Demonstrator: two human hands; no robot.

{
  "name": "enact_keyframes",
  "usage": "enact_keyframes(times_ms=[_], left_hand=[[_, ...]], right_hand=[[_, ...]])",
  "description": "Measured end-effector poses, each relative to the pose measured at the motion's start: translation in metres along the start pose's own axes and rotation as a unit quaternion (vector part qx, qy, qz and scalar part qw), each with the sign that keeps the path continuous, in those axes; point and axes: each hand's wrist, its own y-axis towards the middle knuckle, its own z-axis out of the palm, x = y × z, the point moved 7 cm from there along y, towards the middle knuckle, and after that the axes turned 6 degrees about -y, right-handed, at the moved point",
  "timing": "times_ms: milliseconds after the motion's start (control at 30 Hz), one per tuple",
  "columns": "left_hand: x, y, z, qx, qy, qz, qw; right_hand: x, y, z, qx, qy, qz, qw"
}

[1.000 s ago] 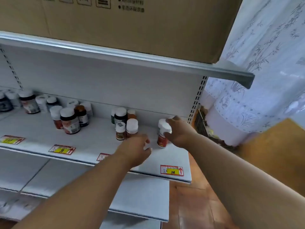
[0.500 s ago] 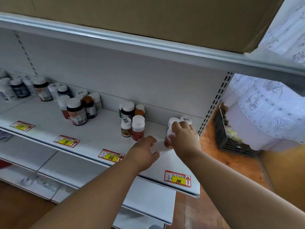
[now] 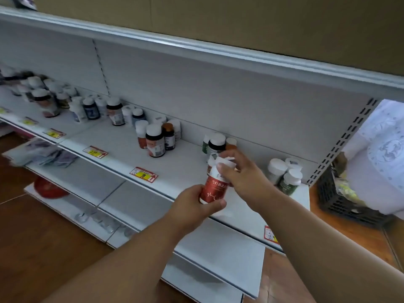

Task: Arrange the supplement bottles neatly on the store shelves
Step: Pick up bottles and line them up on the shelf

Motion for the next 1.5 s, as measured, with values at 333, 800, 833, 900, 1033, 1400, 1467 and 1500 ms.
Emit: enact_keyframes(times_ms=[333,800,833,900,1033,1400,1467,1500], left_hand=[[0.069,-0.113,-0.260,-0.095,-0.040,-0.021,0.994],[0.120,-0.087,-0.513,-0.214,0.037,-0.009,0.976],[0.126,-0.076,-0.528,-0.215,0.047,-0.012,0.975],[0.135,-0.054,-0.561,-0.209,0.078,-0.025,0.974],[0.151,-0.016,-0.630,-0.209,0.131,-0.042,0.968],[0.220,0.112,-0.739,-0.048,0.161,-0.037,0.985],[0.223,0.138,-0.763,0.004,0.187,-0.016,0.982],[0.223,0.150,-0.774,0.022,0.200,0.000,0.980]], right_hand=[[0.151,-0.003,0.245,0.093,0.005,-0.125,0.988],[0.260,0.107,0.475,0.121,0.019,-0.187,0.975],[0.261,0.123,0.489,0.126,0.020,-0.187,0.974],[0.264,0.157,0.516,0.134,0.018,-0.180,0.974],[0.273,0.213,0.567,0.158,0.019,-0.149,0.976],[0.256,0.316,0.656,0.070,-0.026,-0.059,0.996],[0.258,0.329,0.666,0.028,-0.022,-0.037,0.999],[0.260,0.335,0.670,0.005,-0.020,-0.029,0.999]])
